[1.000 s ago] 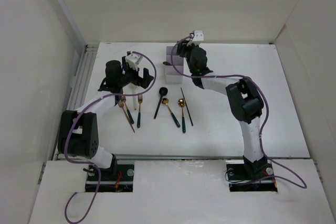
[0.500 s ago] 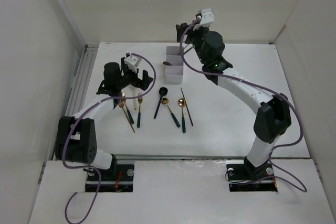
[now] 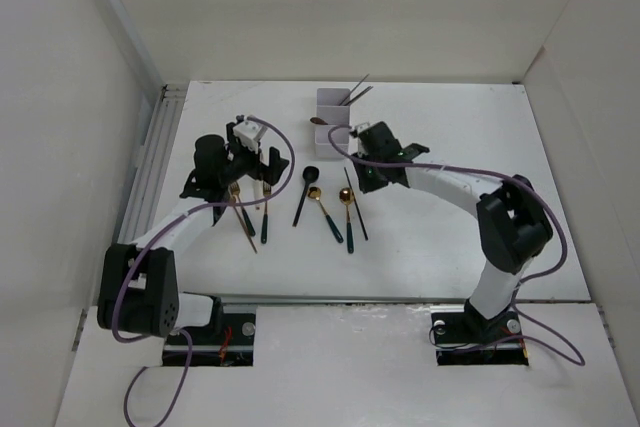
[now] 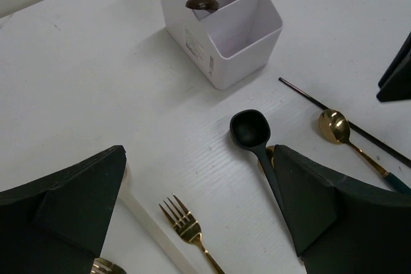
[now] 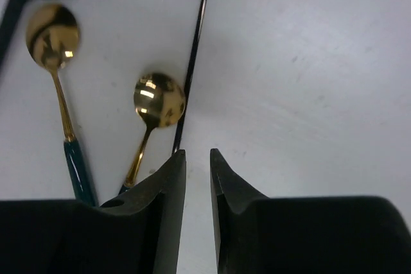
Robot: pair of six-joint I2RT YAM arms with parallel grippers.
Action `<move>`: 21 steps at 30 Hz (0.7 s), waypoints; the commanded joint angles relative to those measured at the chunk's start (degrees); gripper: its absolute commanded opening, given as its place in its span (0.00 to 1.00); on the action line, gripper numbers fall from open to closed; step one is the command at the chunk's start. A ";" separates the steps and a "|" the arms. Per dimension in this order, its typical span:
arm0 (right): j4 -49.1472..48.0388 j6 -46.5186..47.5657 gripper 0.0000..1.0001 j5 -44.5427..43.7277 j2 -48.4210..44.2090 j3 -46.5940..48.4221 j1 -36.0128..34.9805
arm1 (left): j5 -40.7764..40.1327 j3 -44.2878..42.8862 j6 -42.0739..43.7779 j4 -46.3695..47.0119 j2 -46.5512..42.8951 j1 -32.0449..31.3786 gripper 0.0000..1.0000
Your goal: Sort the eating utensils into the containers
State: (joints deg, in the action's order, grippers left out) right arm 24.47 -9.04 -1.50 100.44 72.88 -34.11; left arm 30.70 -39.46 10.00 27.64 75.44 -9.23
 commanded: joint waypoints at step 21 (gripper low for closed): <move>6.64 -6.87 0.30 -8.69 14.67 4.45 -5.88 | -5.30 3.69 2.22 3.12 -6.01 -1.75 0.99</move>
State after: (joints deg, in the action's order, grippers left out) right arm 28.34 -14.63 -6.28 110.50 74.61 -39.77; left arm 25.56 -36.12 11.55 28.10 70.83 -10.81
